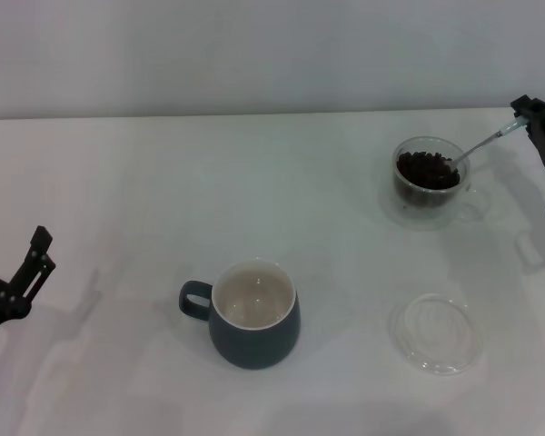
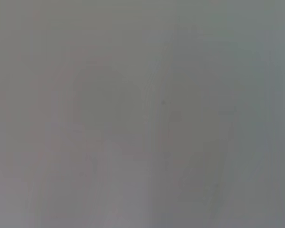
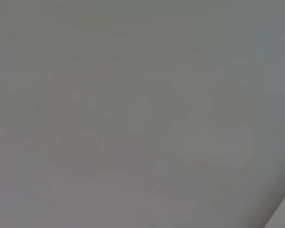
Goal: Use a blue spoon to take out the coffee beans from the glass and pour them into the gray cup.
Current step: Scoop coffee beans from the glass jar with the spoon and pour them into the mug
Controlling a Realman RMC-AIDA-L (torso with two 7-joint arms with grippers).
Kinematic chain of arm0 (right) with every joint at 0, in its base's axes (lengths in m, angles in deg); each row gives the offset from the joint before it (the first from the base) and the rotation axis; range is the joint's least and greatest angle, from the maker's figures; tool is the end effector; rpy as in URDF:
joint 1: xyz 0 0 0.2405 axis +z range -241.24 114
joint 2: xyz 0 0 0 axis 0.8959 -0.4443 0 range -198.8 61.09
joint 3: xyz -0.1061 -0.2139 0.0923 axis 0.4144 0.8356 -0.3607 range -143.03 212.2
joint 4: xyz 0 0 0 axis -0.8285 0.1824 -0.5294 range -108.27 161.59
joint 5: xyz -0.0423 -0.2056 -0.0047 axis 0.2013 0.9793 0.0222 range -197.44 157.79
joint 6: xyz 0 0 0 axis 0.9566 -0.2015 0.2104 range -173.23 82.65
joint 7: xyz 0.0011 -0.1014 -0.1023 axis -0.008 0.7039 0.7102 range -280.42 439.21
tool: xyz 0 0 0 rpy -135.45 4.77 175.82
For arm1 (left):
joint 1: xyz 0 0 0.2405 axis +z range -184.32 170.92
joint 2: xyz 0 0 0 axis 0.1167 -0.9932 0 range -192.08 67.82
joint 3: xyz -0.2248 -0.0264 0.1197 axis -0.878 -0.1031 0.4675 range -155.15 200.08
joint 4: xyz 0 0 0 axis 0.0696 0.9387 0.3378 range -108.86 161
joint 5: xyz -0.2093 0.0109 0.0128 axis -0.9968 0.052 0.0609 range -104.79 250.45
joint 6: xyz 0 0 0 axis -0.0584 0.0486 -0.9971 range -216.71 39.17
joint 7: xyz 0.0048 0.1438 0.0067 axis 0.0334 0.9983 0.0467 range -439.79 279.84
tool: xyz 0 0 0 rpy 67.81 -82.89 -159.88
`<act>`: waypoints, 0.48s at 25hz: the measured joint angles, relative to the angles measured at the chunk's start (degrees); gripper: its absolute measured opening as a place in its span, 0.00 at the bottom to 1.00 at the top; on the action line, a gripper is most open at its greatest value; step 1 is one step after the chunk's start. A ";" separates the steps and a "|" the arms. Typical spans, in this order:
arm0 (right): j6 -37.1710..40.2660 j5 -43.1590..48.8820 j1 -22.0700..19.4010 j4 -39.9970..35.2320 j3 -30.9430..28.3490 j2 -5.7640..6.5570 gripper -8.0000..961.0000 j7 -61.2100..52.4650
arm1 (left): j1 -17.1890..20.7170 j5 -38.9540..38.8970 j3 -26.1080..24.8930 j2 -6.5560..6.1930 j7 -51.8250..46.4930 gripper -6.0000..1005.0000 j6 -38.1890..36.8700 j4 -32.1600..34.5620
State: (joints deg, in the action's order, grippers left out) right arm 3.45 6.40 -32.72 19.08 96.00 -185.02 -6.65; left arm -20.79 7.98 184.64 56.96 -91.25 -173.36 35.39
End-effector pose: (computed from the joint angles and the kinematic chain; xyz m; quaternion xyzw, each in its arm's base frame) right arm 0.3555 0.3793 0.0209 -0.4488 0.6260 0.5032 0.3919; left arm -0.3338 0.2416 -0.0318 -0.7225 -0.2085 -0.3569 0.5543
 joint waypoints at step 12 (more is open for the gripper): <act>5.14 0.30 -1.56 0.11 0.40 0.40 0.20 -5.05 | -0.20 -0.09 -0.02 0.00 -0.01 0.86 -0.10 -0.01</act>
State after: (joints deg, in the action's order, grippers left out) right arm 8.59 6.70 -34.28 19.19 96.40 -184.62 -11.70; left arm -20.99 7.89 184.62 56.96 -91.25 -173.45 35.38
